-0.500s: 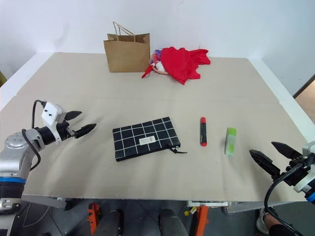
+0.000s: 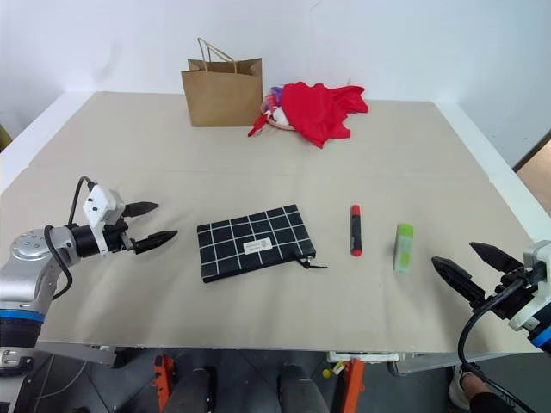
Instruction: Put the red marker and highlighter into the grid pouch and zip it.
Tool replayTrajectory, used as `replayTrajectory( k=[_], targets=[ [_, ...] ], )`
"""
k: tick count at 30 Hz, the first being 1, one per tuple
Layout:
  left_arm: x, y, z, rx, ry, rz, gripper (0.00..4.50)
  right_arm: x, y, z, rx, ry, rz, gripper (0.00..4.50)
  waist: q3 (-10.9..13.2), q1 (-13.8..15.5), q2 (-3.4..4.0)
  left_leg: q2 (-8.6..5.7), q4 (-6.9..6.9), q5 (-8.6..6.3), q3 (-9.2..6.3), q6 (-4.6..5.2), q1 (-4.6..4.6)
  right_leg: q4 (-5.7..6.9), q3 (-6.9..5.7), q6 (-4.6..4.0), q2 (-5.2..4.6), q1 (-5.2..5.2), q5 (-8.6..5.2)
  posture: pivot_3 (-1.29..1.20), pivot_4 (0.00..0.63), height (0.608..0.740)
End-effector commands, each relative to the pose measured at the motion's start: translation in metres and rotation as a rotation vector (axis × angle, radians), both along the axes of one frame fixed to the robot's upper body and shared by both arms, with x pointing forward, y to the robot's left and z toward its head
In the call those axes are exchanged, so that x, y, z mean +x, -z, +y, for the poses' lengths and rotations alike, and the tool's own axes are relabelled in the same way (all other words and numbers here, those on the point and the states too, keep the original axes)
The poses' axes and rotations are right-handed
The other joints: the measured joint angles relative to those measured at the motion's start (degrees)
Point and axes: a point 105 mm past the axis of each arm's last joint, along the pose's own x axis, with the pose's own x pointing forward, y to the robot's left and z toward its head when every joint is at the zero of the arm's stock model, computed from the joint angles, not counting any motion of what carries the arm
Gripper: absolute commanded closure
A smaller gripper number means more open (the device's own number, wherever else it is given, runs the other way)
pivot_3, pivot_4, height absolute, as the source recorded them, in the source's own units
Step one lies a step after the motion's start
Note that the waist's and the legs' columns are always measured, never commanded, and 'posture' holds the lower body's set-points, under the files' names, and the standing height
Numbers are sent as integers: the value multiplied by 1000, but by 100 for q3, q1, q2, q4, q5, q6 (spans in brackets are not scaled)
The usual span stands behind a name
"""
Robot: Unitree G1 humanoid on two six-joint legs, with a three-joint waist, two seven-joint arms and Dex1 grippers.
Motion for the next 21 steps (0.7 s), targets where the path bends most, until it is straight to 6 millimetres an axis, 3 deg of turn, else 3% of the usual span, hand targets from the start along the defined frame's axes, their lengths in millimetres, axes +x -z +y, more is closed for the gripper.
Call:
replayTrajectory(
  k=[1, 3, 6, 9, 12, 14, 16, 18, 20, 21],
  targets=[
    [0, -12, 0, 24, 17, -54, 0, 1, -12, 4, -41, -25, -26, 35, 0, 0, 0, 0, 0, 0, 0, 0, 0, 0, 0, 0, 0, 0, 0, 0, 150, 740],
    [1, -12, 0, 26, 19, -56, 0, 3, -13, 8, -45, -40, -32, 35, 0, 0, 0, 0, 1, 0, 0, 0, 0, 0, 0, 0, 0, 0, 1, 0, 150, 740],
    [-1, -17, -14, 14, 76, -65, 0, 17, -20, 37, -35, -130, -56, 35, 0, -20, 1, 0, 1, 0, 1, 1, 2, 1, 0, -1, 0, 0, 3, 0, 150, 740],
    [-10, -20, -40, 14, 202, -56, 0, 40, -30, 84, 4, -248, -98, 35, 2, -51, 5, 1, 2, 2, 1, 3, 6, 2, 0, -3, 0, 0, 9, 0, 150, 740],
    [-26, -13, -69, 37, 355, -34, 0, 69, -31, 143, 47, -356, -128, 655, 2, -78, 5, 1, 4, 9, 3, 11, 6, 1, 1, -4, -1, 0, 18, 0, 150, 740],
    [-35, -6, -83, 62, 442, -22, 0, 83, -26, 178, 75, -418, -130, 1620, 2, -84, 7, 2, 1, 13, -2, 17, 9, 3, -1, -5, 5, 1, 21, 0, 150, 740],
    [-41, -2, -91, 77, 496, -15, 0, 94, -14, 200, 77, -445, -121, 2546, 1, -79, 9, 2, -4, 14, -11, 19, 3, 6, -2, -2, 10, -1, 19, 0, 150, 740],
    [-42, -1, -94, 85, 521, -15, 0, 101, -6, 211, 82, -449, -117, 3663, 3, -22, 11, 0, -5, 14, -26, 19, -15, 7, -13, 20, 10, -8, 21, 0, 150, 740],
    [-45, 1, -97, 98, 556, -19, 0, 108, 9, 220, 72, -448, -92, 4490, 3, 21, 11, -2, -5, 11, -33, 16, -27, 6, -21, 14, 8, -10, 20, 0, 150, 740],
    [-47, 2, -99, 105, 570, -21, 0, 110, 16, 223, 72, -445, -84, 4490, 3, 31, 11, -3, -5, 8, -35, 14, -28, 5, -23, 11, 7, -9, 19, 0, 150, 740]
  ],
)
